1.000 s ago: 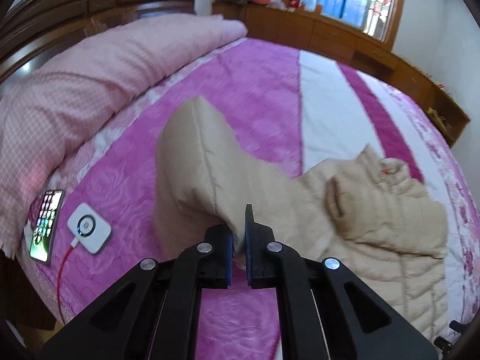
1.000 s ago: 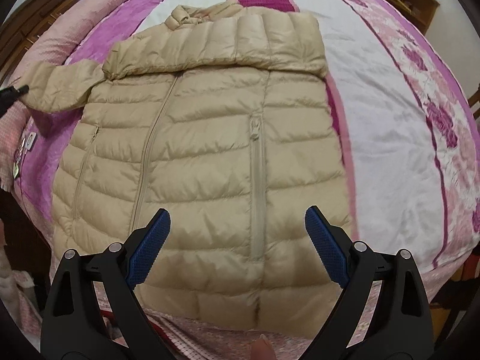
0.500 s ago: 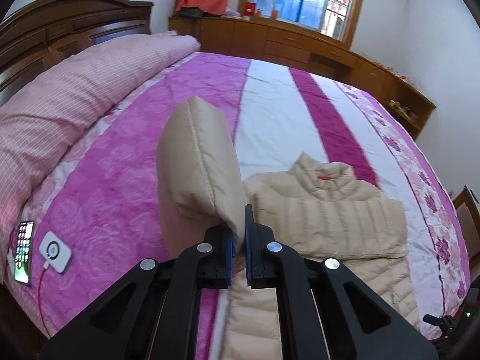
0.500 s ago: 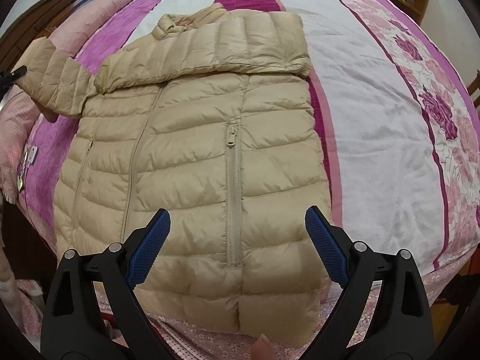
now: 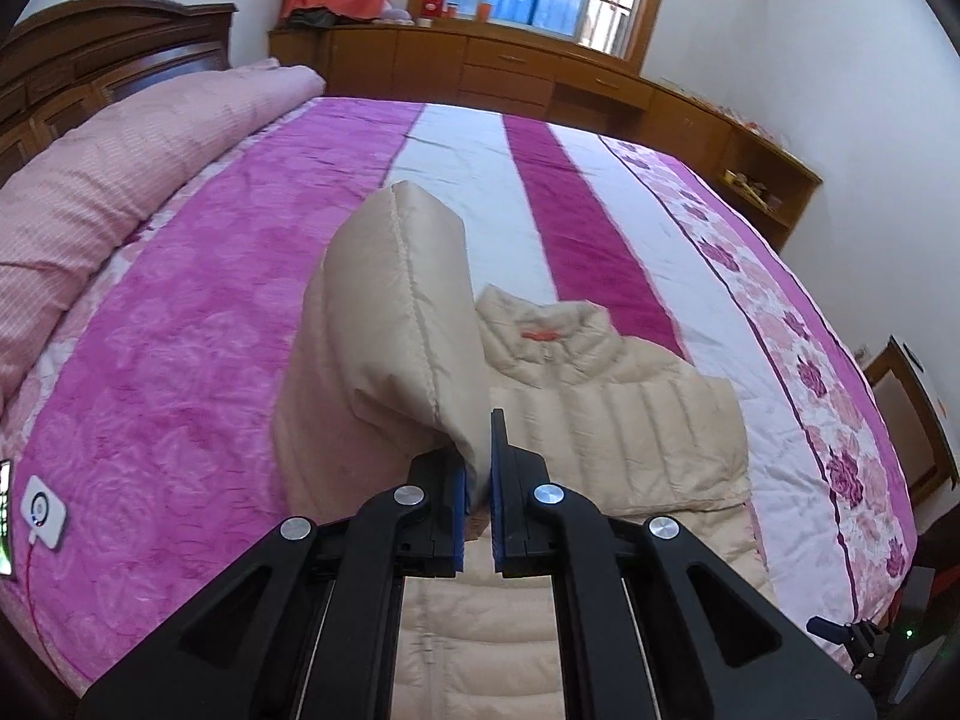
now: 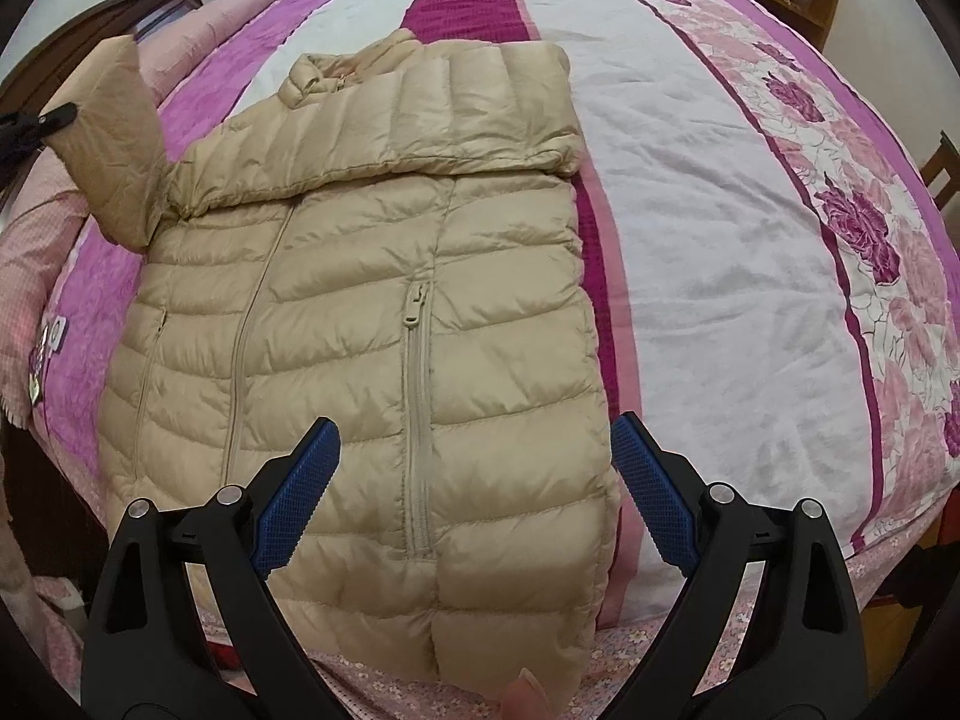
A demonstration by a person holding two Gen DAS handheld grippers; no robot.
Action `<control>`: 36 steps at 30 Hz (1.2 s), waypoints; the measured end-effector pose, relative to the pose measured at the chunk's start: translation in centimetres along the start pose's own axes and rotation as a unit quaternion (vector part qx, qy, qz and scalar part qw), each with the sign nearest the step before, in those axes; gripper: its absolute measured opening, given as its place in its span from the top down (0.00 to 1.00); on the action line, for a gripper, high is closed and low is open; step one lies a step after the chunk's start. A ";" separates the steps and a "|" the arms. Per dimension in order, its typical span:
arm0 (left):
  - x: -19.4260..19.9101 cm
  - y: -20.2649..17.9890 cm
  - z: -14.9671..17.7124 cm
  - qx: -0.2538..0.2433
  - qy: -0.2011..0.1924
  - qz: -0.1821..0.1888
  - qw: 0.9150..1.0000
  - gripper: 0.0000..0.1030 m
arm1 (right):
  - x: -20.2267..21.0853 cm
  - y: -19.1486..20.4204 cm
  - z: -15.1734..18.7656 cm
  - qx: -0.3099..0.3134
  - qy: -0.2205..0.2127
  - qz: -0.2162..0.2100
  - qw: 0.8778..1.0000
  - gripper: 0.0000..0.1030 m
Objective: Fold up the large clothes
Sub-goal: 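Lift the sleeve and lay it across the jacket body, open left tool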
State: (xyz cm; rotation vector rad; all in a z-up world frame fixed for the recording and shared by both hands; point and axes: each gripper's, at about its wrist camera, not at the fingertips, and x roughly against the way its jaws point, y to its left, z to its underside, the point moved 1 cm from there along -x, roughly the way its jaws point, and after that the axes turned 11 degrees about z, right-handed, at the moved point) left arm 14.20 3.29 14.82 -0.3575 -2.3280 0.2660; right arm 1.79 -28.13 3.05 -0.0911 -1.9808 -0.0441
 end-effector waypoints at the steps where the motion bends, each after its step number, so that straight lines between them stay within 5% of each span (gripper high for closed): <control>1: -0.5 -0.7 0.2 -0.005 0.004 0.004 1.000 0.94 | -0.1 -0.1 0.0 -0.001 0.001 -0.001 1.000 0.12; 25: -14.5 -6.4 9.0 -0.039 0.131 0.017 0.990 0.91 | -2.6 -2.3 0.7 -0.033 0.018 0.004 0.999 0.12; 27: -15.0 -6.5 9.6 -0.038 0.139 0.020 0.989 0.83 | -2.7 -2.4 0.6 -0.035 0.018 0.003 0.999 0.12; 30: -14.7 -6.7 10.1 -0.030 0.141 0.029 0.989 0.47 | -2.7 -2.5 0.5 -0.035 0.018 0.003 0.999 0.12; 36: -12.4 -7.2 10.8 -0.043 0.150 0.021 0.988 0.33 | -2.4 -2.1 0.0 -0.033 0.012 0.000 0.999 0.11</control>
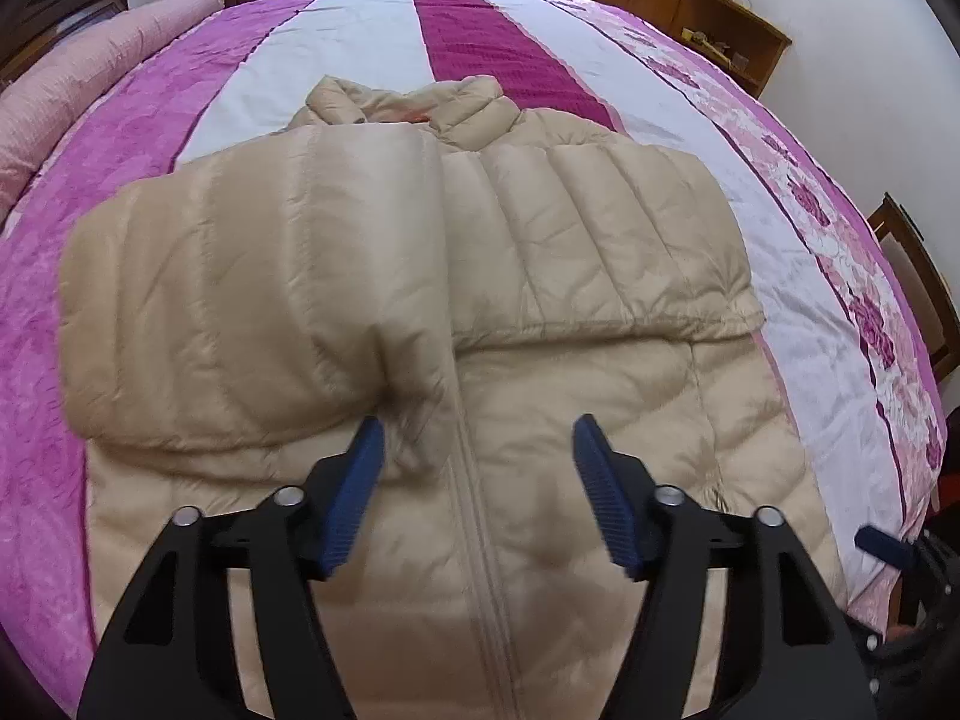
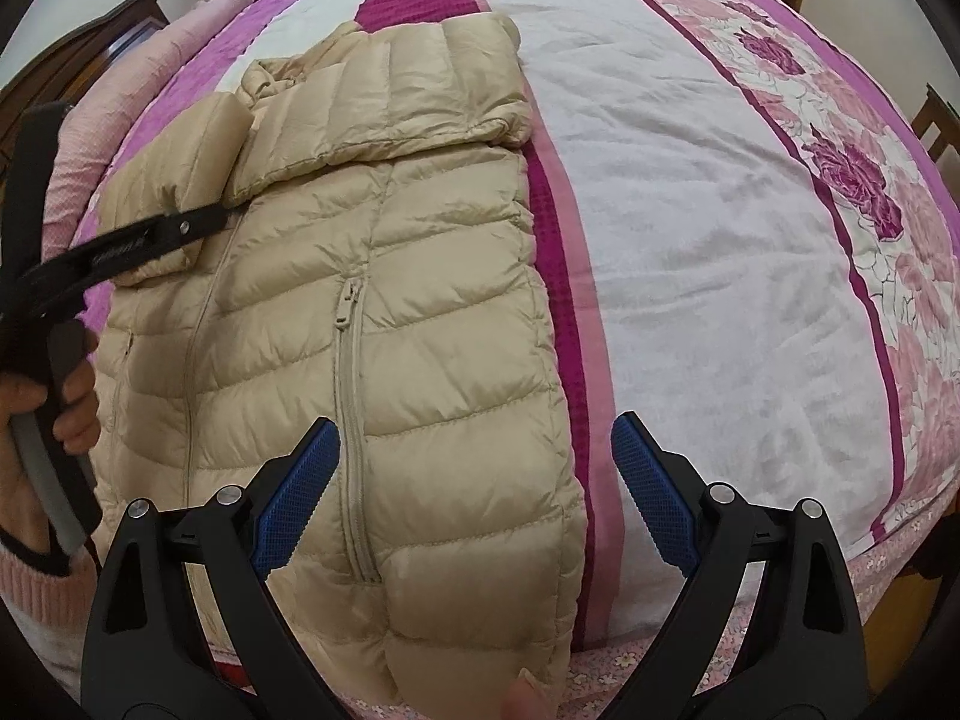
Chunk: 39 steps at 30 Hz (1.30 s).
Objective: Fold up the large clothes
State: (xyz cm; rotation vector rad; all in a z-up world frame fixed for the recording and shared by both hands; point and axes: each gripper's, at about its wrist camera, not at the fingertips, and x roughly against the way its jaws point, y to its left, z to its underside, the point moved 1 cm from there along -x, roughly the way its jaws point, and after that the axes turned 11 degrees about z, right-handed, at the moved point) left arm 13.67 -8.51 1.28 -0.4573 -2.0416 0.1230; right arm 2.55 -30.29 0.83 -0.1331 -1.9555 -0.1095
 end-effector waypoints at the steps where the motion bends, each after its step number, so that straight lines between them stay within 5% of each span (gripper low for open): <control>1: 0.2 0.0 0.0 -0.001 0.000 -0.004 1.000 0.31 | 0.2 0.2 -0.1 0.002 -0.002 -0.001 1.000 0.12; 5: 2.5 0.9 1.1 -0.007 -0.004 -0.023 1.000 0.23 | 0.6 1.4 -0.7 0.015 -0.010 -0.004 1.000 0.11; 17: 7.2 8.9 4.4 0.051 -0.004 -0.103 0.993 0.23 | 1.7 10.3 -3.4 0.079 -0.036 -0.033 0.996 0.11; 27: 9.3 15.1 6.8 0.110 -0.004 -0.135 0.985 0.23 | 1.5 21.0 -6.4 0.135 -0.038 -0.086 0.986 0.11; 39: 9.4 18.6 8.3 0.142 0.001 -0.142 0.980 0.23 | -2.3 32.2 -9.4 0.178 -0.037 -0.086 0.980 0.11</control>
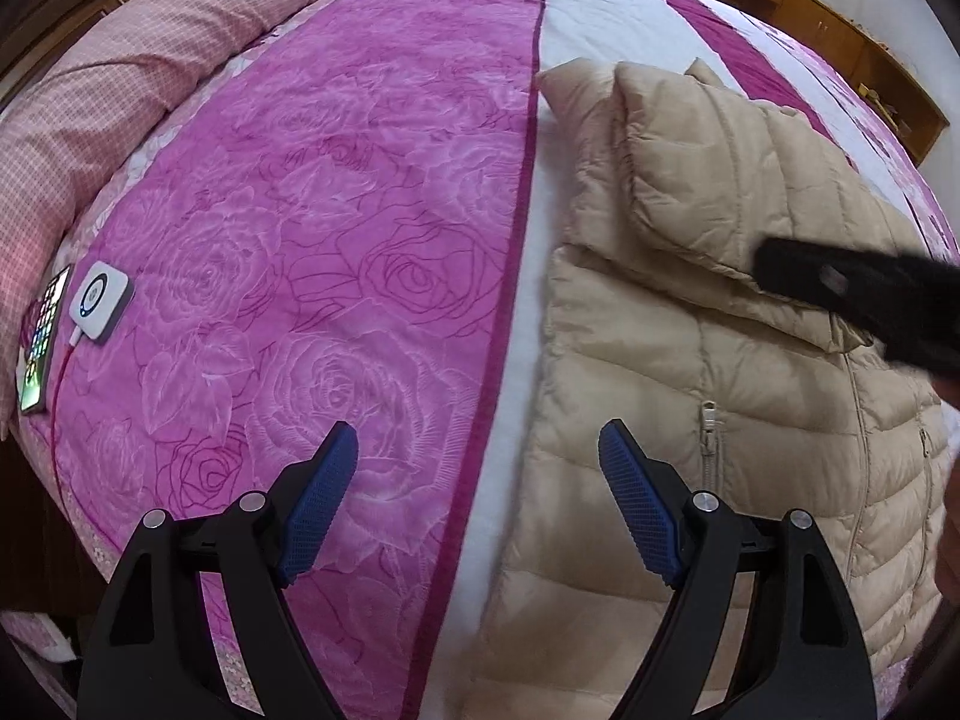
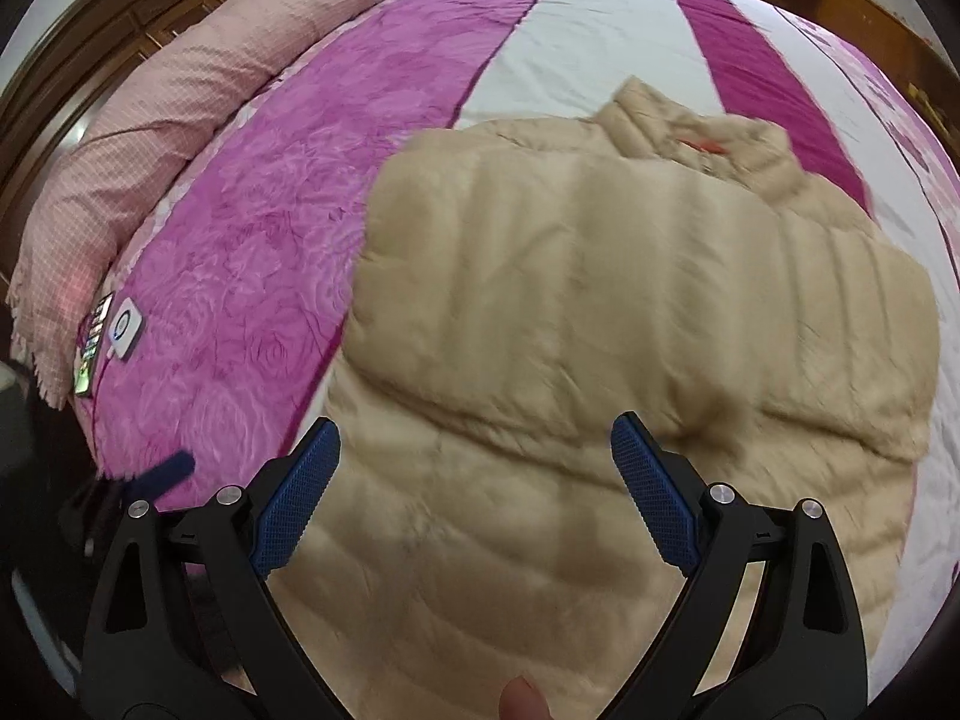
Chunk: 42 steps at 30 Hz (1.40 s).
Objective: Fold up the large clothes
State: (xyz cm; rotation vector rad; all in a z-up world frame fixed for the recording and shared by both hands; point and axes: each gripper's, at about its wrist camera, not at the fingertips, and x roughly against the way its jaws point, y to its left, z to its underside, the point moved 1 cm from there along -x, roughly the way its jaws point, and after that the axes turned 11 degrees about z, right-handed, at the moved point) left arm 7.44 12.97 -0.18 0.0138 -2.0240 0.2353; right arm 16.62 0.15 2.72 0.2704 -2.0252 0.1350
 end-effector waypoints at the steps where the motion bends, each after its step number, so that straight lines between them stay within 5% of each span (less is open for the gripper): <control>1: 0.0 0.1 0.0 0.001 0.000 0.000 1.000 0.23 | -0.4 0.3 -0.3 0.002 0.001 0.000 1.000 0.11; 3: -0.1 0.3 0.0 0.005 0.000 -0.001 1.000 0.23 | -2.0 1.1 -0.8 0.009 0.006 0.012 1.000 0.15; 6: -0.1 0.7 0.0 0.009 -0.001 0.000 1.000 0.23 | -4.0 1.5 -1.1 0.021 0.020 0.028 0.999 0.35; 11: -0.2 0.9 0.0 0.007 -0.003 -0.001 1.000 0.23 | -4.7 1.0 -0.8 0.030 0.020 0.032 0.999 0.83; 13: -0.3 0.8 0.0 0.007 -0.003 0.000 1.000 0.23 | -4.3 0.6 -0.8 0.029 0.019 0.025 0.999 0.90; 27: 0.5 -1.7 -0.5 -0.014 -0.013 0.010 1.000 0.23 | 3.0 -3.1 0.5 0.027 -0.072 0.063 0.995 0.92; 42: 0.7 -4.8 -2.0 -0.045 -0.021 0.021 0.999 0.23 | 7.2 -10.2 2.2 -0.020 -0.108 0.092 0.990 0.92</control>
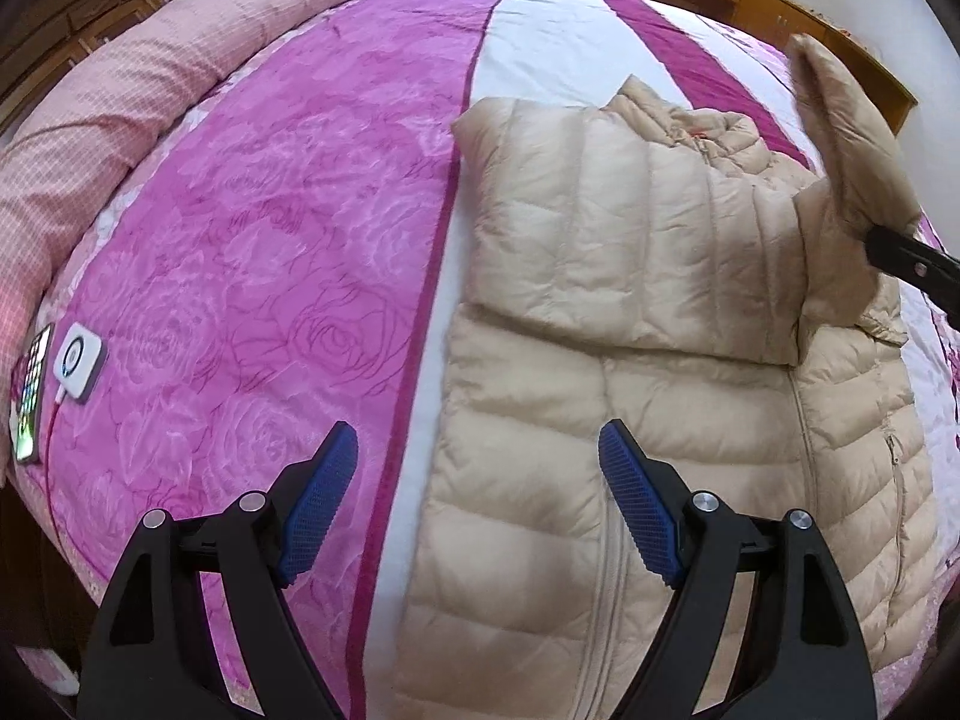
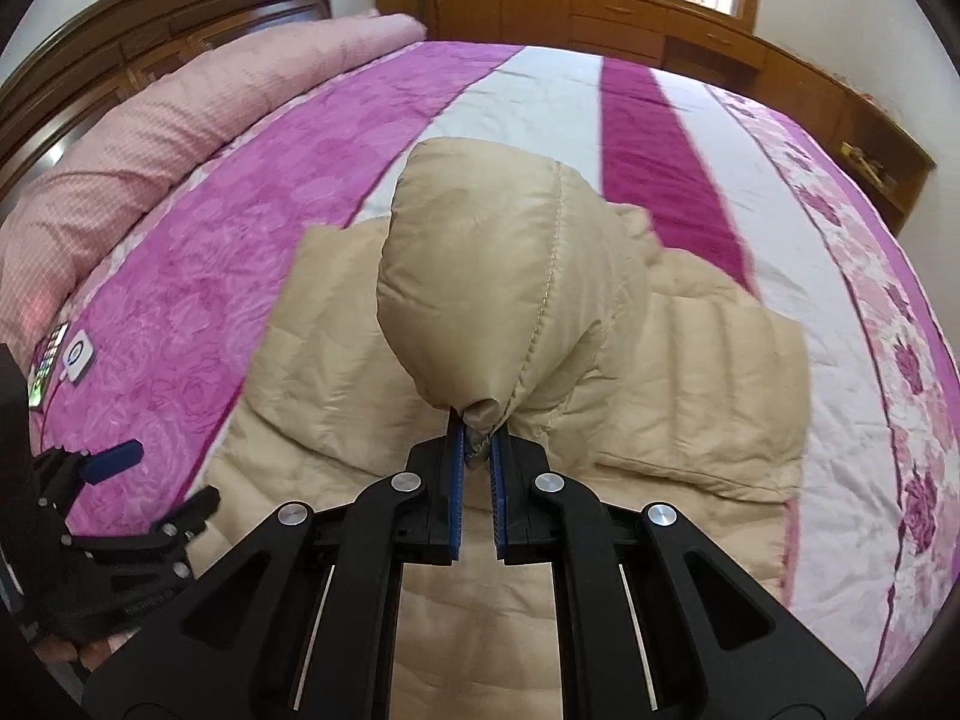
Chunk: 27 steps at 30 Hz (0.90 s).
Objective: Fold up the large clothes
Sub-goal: 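Fold the collar section down over the jacket body and open right tool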
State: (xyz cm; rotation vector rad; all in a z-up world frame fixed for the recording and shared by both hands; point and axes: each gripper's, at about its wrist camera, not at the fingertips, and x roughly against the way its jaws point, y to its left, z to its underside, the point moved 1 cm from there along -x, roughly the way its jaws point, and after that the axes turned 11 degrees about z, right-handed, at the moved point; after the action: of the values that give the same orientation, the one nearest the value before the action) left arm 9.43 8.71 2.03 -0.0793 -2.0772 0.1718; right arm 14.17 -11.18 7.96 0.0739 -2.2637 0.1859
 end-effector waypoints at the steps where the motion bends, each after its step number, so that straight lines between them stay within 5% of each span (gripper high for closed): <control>1: -0.1 -0.3 -0.3 -0.003 -0.001 0.001 1.000 0.23 | 0.0 -1.0 0.1 -0.007 0.000 0.006 1.000 0.92; 12: -3.0 -3.0 -3.3 -0.030 -0.008 0.020 0.999 0.23 | -4.0 -12.4 2.6 -0.116 0.055 0.057 0.990 0.92; 21: -5.9 -4.2 -4.9 -0.044 -0.003 0.000 0.999 0.23 | -7.2 -18.5 5.3 -0.186 0.086 0.098 0.974 0.82; 27: -4.7 -3.5 -4.3 -0.044 -0.002 -0.007 0.999 0.23 | -5.4 -20.3 6.8 -0.178 0.087 0.085 0.976 0.63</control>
State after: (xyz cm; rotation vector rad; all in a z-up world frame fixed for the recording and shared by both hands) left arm 15.54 4.98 0.62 -0.1187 -2.0891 0.0722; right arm 14.86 -32.35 1.73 -0.3148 -2.0928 -0.1224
